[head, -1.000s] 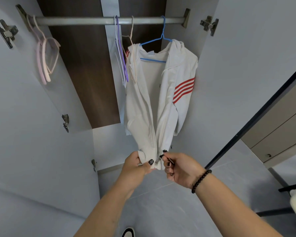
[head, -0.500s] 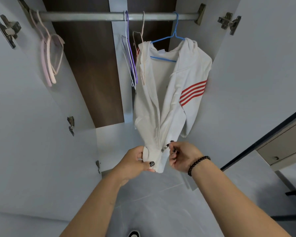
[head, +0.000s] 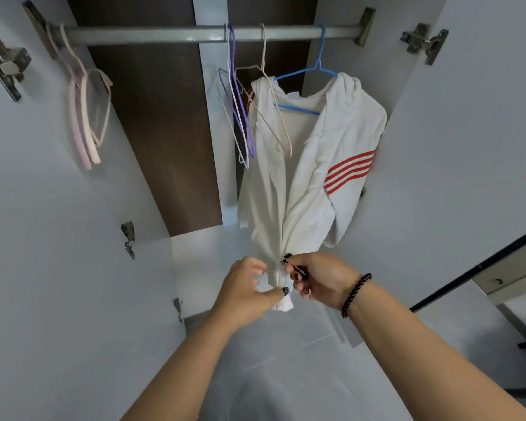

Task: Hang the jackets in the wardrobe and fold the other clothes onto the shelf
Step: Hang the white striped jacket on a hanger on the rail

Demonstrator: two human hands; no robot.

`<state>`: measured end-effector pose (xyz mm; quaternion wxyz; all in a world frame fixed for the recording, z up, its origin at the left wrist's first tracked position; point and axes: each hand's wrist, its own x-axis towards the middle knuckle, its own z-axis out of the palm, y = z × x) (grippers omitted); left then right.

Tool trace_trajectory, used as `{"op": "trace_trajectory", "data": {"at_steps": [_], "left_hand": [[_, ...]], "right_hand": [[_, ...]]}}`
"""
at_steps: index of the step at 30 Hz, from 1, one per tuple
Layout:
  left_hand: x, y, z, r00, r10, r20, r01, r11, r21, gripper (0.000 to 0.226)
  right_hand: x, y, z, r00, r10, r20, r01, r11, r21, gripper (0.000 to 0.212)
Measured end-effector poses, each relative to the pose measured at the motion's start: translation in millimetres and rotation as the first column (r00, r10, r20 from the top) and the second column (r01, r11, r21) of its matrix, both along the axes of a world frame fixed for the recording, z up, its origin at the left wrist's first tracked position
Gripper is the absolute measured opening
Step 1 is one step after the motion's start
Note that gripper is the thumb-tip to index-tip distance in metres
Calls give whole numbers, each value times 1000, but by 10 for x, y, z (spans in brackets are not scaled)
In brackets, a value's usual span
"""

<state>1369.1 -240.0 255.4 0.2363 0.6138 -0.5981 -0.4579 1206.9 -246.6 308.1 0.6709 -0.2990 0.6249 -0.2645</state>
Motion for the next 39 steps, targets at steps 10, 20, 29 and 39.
{"op": "trace_trajectory", "data": {"at_steps": [10,20,29,39], "left_hand": [[-268,-276,5,988,-35,149,59,985,-160,12],[-253,-662,-56,948,-102,302,112,994,-14,15],[-609,-1078,56,863,-57,503,109,991,-74,28],[-1181,-1308,43,862,-67,502,188,963,-194,40]], "right_hand": [[-260,-370,10,997,-65,46,60,994,95,29],[-649,-1169,-48,989,-108,106,82,972,222,31],[-676,-1456,4,985,163,55,-170,974,149,23],[-1181,-1644,2,995,37,95,-57,975,215,35]]}}
